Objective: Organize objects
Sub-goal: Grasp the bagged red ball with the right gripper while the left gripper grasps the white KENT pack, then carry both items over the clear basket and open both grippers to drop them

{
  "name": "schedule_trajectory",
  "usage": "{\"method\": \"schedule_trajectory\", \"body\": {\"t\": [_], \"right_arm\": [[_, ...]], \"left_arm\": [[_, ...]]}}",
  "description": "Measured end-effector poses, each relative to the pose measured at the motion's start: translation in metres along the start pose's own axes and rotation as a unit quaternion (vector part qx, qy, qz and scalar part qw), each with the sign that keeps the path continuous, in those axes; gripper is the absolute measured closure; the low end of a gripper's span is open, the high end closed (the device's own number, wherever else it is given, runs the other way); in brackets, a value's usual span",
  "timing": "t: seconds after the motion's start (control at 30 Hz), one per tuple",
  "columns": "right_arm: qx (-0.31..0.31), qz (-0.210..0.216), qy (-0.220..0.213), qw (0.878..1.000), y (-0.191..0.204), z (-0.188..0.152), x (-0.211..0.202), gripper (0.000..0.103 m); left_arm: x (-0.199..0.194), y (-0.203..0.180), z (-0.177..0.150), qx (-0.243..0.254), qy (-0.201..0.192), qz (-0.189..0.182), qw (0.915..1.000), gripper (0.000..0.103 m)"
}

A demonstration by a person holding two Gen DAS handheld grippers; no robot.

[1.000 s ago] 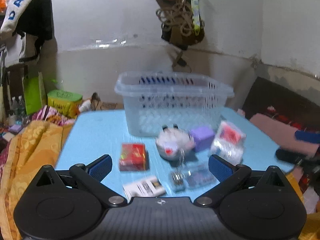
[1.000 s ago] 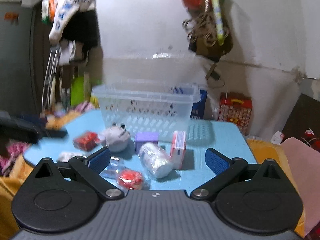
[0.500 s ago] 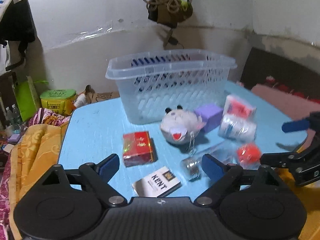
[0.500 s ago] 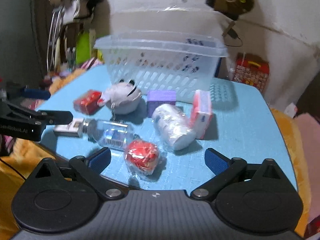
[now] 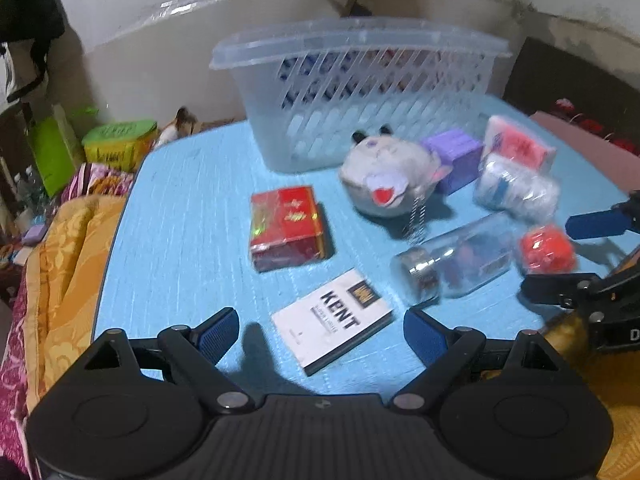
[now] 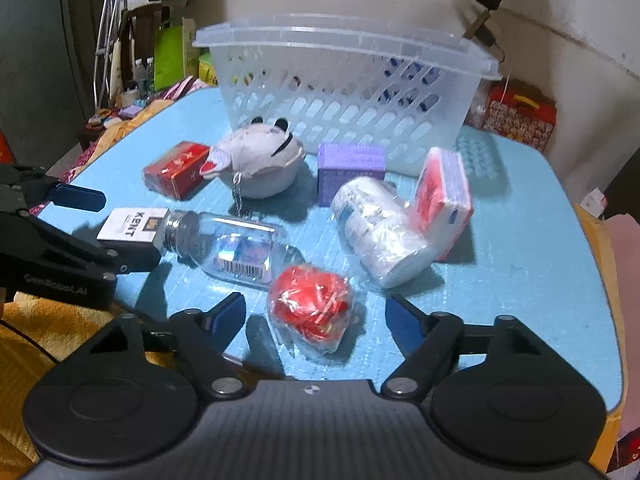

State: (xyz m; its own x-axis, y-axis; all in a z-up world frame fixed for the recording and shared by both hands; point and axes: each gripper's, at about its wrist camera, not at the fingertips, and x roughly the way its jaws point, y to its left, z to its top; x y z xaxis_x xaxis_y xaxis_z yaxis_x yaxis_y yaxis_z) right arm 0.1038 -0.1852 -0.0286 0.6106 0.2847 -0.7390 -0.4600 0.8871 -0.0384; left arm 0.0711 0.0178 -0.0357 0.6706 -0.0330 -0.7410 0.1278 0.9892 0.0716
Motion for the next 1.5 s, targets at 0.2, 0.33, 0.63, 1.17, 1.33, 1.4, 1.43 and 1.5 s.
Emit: {"method": "schedule_trajectory", "body": {"t": [0.2,0.33,0.63,1.17,1.33,1.4,1.43,1.5], "right_arm": [[-0.005,-0.003,0.009,1.0,0.003,0.0,0.006,0.033],[0.003,0.002,0.006,1.0,-0.001,0.001,0.003,0.052],[0.024,0.007,-0.058,0.998,-0.013,0.0,-0.027,0.052],[0.055,0.008,-0.178,0.982,-0.034,0.012,-0.069,0.052],[0.046,0.014,-0.216,0.975,-0.041,0.044,-0.079,0.052],[0.047,0.014,-0.232,0.972,-0.046,0.069,-0.08,0.052],[0.046,0.015,-0.238,0.97,-0.048,0.082,-0.08,0.052],[0.039,0.006,-0.254,0.966,-0.051,0.109,-0.075,0.052]], "left_arm": [[0.003,0.004,0.003,-0.011,-0.001,-0.017,0.9998,0.025],[0.003,0.005,0.004,-0.016,-0.005,-0.025,0.9995,0.033],[-0.02,0.012,0.002,-0.039,-0.066,-0.04,0.9963,0.033],[-0.067,0.014,0.004,-0.053,-0.2,-0.042,0.9775,0.033],[-0.095,0.012,0.029,-0.051,-0.269,-0.042,0.9609,0.033],[-0.101,0.013,0.052,-0.048,-0.292,-0.033,0.9546,0.033],[-0.102,0.013,0.064,-0.049,-0.3,-0.029,0.9522,0.033],[-0.099,0.017,0.091,-0.054,-0.312,-0.032,0.948,0.033]]}}
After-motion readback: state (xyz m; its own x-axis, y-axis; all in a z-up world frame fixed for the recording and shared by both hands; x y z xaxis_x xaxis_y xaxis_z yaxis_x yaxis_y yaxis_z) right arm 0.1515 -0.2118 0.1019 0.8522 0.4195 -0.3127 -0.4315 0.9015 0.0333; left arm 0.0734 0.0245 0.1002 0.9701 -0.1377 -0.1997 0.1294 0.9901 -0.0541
